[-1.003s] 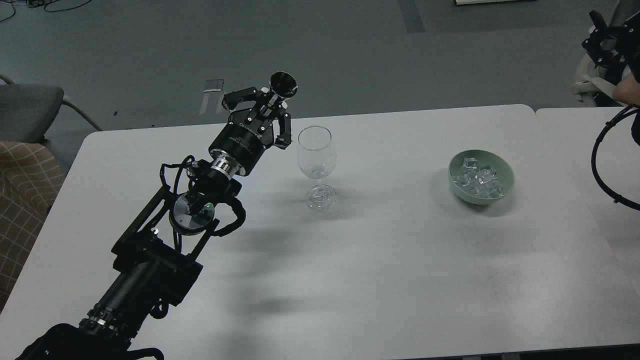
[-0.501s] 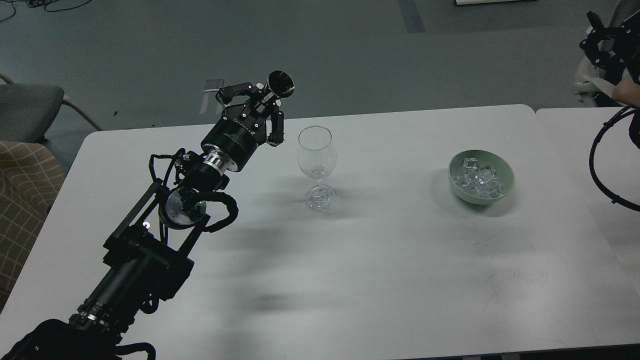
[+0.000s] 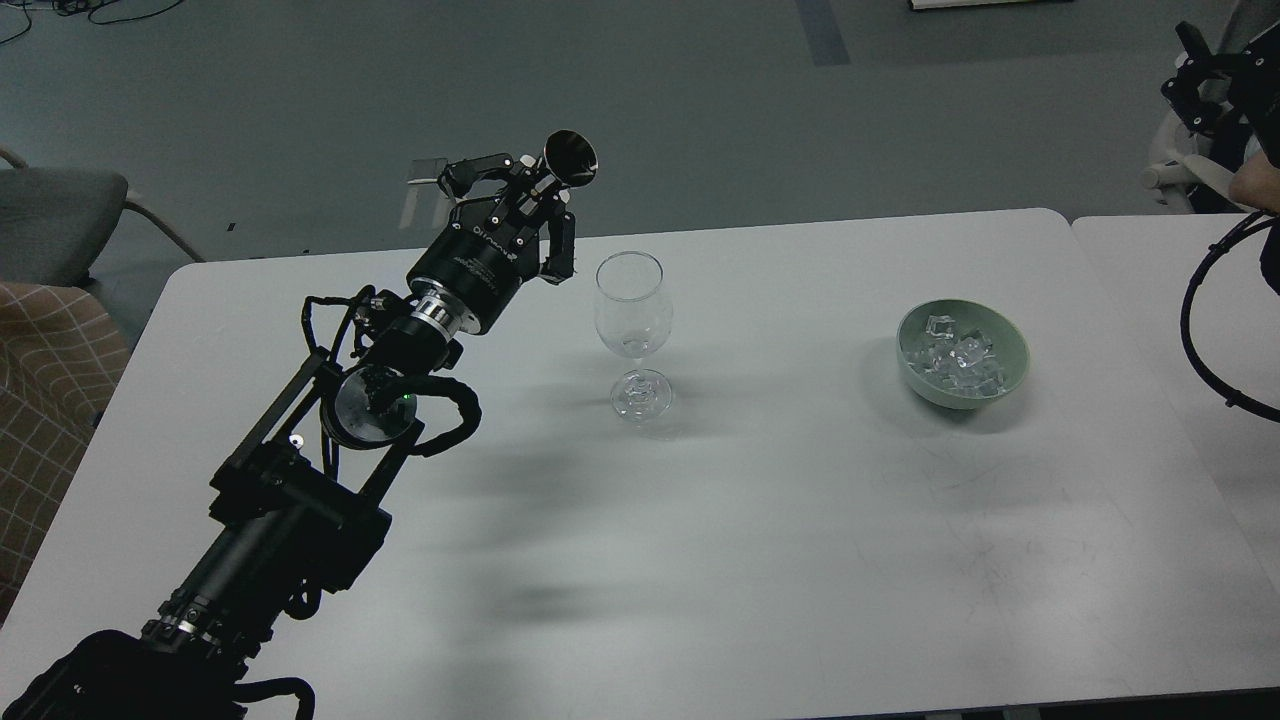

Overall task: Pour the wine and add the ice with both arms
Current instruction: 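Tilt the jigger over the wine glass rim with the left gripper to pour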

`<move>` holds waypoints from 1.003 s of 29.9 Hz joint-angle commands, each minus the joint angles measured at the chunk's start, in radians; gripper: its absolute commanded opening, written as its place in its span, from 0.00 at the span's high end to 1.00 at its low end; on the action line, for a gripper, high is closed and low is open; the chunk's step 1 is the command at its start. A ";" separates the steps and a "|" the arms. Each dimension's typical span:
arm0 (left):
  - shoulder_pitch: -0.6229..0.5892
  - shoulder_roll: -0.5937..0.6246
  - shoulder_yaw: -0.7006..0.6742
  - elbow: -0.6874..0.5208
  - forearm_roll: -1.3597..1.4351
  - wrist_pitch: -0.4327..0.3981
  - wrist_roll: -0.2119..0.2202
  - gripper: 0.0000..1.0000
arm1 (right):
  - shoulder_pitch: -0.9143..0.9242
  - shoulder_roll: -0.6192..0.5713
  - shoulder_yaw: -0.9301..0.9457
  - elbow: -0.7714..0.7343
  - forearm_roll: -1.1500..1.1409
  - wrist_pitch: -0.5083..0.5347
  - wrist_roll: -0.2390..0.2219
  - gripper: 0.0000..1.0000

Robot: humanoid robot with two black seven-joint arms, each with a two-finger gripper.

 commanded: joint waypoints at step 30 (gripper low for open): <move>-0.011 0.008 0.017 0.002 0.199 -0.009 -0.010 1.00 | 0.005 0.000 0.001 0.000 0.000 0.000 -0.001 0.00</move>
